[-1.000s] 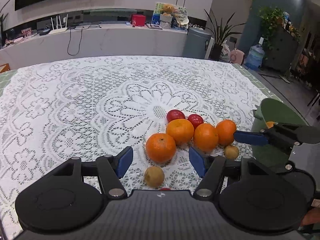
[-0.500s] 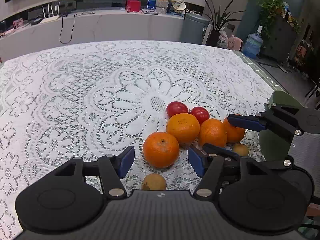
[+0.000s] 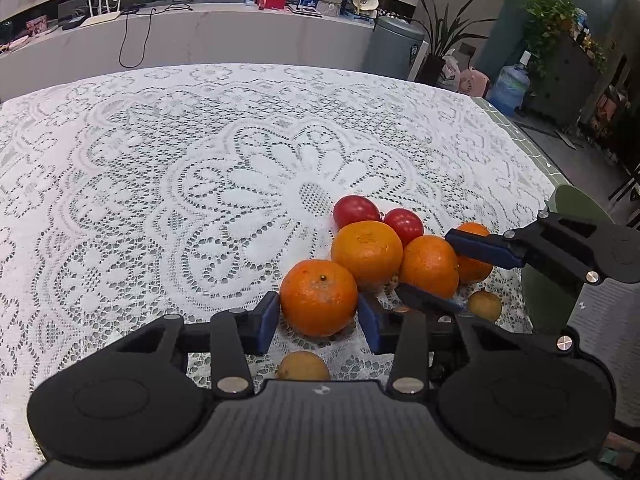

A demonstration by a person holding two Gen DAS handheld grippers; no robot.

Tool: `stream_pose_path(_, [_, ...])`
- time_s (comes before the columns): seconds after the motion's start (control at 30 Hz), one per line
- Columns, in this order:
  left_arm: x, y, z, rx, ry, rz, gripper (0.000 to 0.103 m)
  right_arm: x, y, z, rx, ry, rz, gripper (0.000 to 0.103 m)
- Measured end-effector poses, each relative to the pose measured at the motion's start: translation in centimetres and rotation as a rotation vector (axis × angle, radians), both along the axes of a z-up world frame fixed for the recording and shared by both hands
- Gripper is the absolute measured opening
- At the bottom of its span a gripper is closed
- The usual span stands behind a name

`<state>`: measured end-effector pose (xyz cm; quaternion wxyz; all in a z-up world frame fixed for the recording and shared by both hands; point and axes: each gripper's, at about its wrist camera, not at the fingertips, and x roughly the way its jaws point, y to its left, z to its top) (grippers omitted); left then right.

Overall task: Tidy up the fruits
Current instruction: 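Grasp an orange with the right gripper while the left gripper grasps another orange, then carry both oranges into the colander and open both grippers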

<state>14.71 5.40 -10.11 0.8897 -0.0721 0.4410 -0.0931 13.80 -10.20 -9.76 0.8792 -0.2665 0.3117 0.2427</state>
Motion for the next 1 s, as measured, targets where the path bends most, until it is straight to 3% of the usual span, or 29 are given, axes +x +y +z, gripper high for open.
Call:
stream_pose_path(0.3, [-1.5,0.0,1.7,-0.004,-0.053,0.027,0.047,-1.6,-0.8,2.1,0.044,-0.042,-0.008,0.041])
stream_pose_path(0.5, [-3.2,-0.4,4.3,-0.016,-0.104,0.030,0.047,-3.1,-2.5,4.9,0.139,-0.026,-0.013,0.041])
stream_pose_path(0.73, [-4.8,-2.4,7.7,-0.009,-0.168,-0.009,0.047,-4.9,-6.0,8.5,0.255,0.012,-0.043,0.041])
stream_pose_path(1.0, [-5.5,-5.9,9.5,-0.034,-0.195,-0.106,0.047,-6.7,-10.7,11.0,0.260,0.007,-0.096,0.041])
